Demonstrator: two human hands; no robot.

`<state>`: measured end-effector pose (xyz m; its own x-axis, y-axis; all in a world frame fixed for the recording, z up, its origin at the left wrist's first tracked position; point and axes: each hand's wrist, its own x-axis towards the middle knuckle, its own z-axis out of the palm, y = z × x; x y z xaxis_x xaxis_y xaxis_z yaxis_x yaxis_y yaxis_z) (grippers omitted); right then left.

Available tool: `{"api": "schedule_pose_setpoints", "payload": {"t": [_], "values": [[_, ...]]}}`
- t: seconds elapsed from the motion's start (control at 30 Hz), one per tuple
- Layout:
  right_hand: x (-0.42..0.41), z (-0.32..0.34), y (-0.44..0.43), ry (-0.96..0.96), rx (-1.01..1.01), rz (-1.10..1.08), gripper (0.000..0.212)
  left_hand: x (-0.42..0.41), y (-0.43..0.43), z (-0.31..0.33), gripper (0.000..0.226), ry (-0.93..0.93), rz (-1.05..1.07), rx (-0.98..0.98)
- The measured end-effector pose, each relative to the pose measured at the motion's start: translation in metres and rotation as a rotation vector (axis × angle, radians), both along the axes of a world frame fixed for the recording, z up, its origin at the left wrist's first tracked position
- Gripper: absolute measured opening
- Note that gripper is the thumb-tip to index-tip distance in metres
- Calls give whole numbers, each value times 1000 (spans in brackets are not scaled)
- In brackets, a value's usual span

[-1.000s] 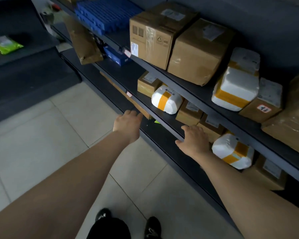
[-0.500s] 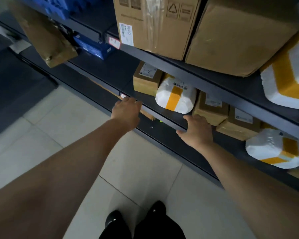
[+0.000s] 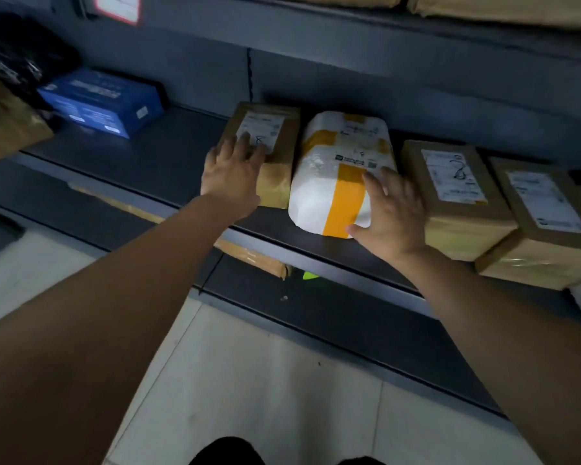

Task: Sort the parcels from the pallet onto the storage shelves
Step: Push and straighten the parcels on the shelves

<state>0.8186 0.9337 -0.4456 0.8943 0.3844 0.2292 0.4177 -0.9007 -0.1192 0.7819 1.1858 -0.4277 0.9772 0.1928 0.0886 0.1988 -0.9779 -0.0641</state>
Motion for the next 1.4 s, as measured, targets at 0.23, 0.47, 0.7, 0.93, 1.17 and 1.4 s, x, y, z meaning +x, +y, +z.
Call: {"api": "schedule_pose_setpoints", "payload": {"t": [0.23, 0.47, 0.7, 0.93, 1.17, 1.4], "values": [[17, -37, 1, -201, 240, 44, 80, 30, 18, -27, 77, -140, -54, -39], [11, -43, 18, -290, 267, 29, 83, 26, 39, -31, 80, -183, -99, -50], [-10, -46, 37, -346, 286, 29, 79, 12, 74, -32, 79, -195, -219, -81], [-11, -49, 35, -369, 249, 11, 77, 7, 86, -38, 79, -242, -302, -161], [-18, -39, 38, -315, 269, 38, 76, -9, 91, -32, 74, -233, -338, -227], [-23, -32, 32, -317, 260, 67, 68, 0, 95, -26, 75, -179, -383, -298]]}}
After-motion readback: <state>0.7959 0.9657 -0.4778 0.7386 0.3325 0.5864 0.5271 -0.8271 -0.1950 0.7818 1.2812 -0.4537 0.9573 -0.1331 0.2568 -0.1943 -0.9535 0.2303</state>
